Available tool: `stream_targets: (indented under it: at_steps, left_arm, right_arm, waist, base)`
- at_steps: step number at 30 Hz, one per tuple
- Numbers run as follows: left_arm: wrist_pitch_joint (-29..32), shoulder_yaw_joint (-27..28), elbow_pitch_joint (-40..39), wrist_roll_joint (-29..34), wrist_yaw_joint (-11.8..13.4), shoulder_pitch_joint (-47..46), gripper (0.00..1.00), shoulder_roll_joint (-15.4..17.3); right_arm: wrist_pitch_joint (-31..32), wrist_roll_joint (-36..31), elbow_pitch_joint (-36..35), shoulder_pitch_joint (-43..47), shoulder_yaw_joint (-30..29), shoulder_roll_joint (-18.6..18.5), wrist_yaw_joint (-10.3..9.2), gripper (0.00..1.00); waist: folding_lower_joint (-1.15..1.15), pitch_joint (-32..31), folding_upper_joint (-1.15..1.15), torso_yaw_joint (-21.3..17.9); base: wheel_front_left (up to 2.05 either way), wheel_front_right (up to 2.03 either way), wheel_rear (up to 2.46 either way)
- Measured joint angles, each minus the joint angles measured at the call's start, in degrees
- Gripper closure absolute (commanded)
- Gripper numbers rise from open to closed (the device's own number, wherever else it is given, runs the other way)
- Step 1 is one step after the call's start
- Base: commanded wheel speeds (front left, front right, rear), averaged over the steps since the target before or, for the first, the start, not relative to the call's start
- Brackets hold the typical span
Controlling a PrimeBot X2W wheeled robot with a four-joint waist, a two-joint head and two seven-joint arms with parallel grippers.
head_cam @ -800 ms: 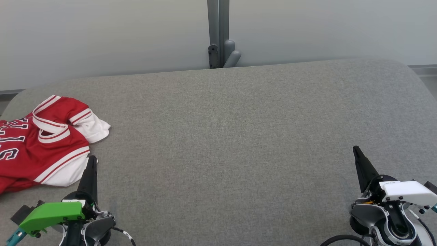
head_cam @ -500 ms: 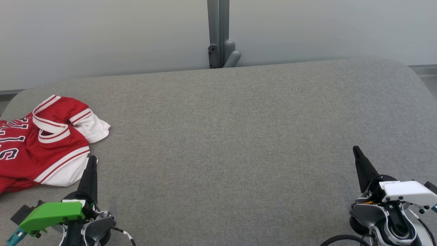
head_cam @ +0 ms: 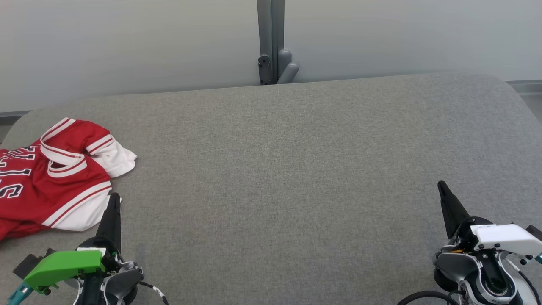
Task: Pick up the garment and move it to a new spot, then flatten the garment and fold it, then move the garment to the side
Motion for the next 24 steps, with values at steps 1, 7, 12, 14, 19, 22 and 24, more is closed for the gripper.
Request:
stream_targets:
  at_steps: [1, 7, 12, 14, 19, 22, 24]
  left_arm:
    - [0.0, 0.0, 0.0, 0.0, 0.0, 0.0, 1.0, 0.0]
    - [0.0, 0.0, 0.0, 0.0, 0.0, 0.0, 1.0, 0.0]
    - [0.0, 0.0, 0.1, 0.0, 0.0, 0.1, 0.0, 0.0]
    - [0.0, -0.2, 1.0, 0.0, 0.0, 0.9, 0.0, -0.2]
    - [-0.9, -0.9, 1.4, 0.0, 0.1, 2.2, 0.0, -0.4]
    - [-1.8, -1.7, 0.9, 0.6, 0.1, 2.4, 0.0, -0.4]
    - [-2.1, -2.1, 0.8, 0.9, 0.1, 2.4, 0.0, -0.4]
  right_arm:
    - [0.0, 0.0, 0.0, 0.0, 0.0, 0.0, 0.0, 1.0]
    - [0.0, 0.0, 0.0, 0.0, 0.0, 0.0, 0.0, 1.0]
    - [0.0, 0.0, 0.1, 0.1, 0.0, 0.0, 0.0, 0.0]
    - [0.0, 0.0, 1.1, 0.9, 0.1, 0.3, -0.01, 0.0]
    - [-1.1, -0.6, 1.3, 2.3, 0.6, 0.5, -0.02, 0.0]
    - [-2.0, -2.2, 0.7, 2.6, 0.9, 0.5, -0.02, 0.0]
    - [-2.2, -3.1, 0.5, 2.7, 0.9, 0.4, -0.02, 0.0]
  waist:
    - [0.0, 0.0, 0.0, 0.0]
    - [0.0, 0.0, 0.0, 0.0]
    - [0.0, 0.0, 0.0, 0.0]
    - [0.0, 0.0, 0.0, 0.0]
    - [0.0, 0.0, 0.0, 0.0]
    - [0.0, 0.0, 0.0, 0.0]
    - [0.0, 0.0, 0.0, 0.0]
  base:
    - [0.0, 0.0, 0.0]
    - [0.0, 0.0, 0.0]
    - [0.0, 0.0, 0.0]
    - [0.0, 0.0, 0.0]
    - [0.0, 0.0, 0.0]
    - [0.0, 0.0, 0.0]
    - [0.0, 0.0, 0.0]
